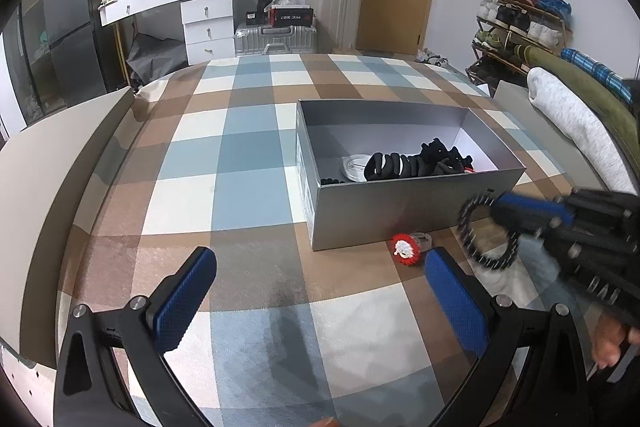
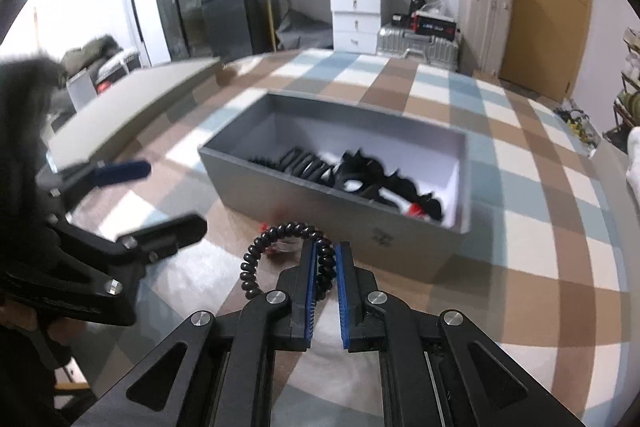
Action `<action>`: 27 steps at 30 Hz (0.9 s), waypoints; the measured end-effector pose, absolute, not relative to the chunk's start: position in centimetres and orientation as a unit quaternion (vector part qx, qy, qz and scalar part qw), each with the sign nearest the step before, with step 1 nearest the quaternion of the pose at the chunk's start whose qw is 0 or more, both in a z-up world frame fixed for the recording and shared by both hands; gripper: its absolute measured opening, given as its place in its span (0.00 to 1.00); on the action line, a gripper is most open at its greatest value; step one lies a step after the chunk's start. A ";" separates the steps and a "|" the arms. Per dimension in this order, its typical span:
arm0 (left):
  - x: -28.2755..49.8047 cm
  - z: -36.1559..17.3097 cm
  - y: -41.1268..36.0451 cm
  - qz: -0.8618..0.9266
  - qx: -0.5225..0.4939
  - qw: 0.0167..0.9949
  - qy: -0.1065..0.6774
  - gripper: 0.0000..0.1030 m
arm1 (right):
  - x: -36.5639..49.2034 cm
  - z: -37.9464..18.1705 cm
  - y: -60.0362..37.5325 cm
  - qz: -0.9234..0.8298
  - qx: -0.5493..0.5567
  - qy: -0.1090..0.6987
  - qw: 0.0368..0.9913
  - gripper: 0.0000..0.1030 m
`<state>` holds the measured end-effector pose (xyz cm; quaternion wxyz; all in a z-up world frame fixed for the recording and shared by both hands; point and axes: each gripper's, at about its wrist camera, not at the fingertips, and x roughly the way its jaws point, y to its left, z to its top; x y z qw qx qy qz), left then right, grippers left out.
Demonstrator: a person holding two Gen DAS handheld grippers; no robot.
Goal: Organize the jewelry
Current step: 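Lower the right gripper onto the black coiled hair tie and close it, then grasp the red ring with the left gripper while the right gripper holds the hair tie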
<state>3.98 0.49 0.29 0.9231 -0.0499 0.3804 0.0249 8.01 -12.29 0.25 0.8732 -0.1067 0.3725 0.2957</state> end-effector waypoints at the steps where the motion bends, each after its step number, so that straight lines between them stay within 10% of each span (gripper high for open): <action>1: 4.0 0.3 0.4 0.023 -0.050 0.923 0.381 0.99 | 8.1 0.6 -12.7 0.294 -0.101 0.368 0.876 0.08; 19: 4.9 -1.8 -2.5 -0.019 -0.048 0.899 0.436 0.98 | 9.1 3.1 -16.6 0.272 -0.045 0.346 0.897 0.09; 27: 6.3 -2.3 -4.7 -0.029 -0.009 0.892 0.450 0.66 | 9.5 3.1 -17.5 0.268 -0.028 0.349 0.897 0.09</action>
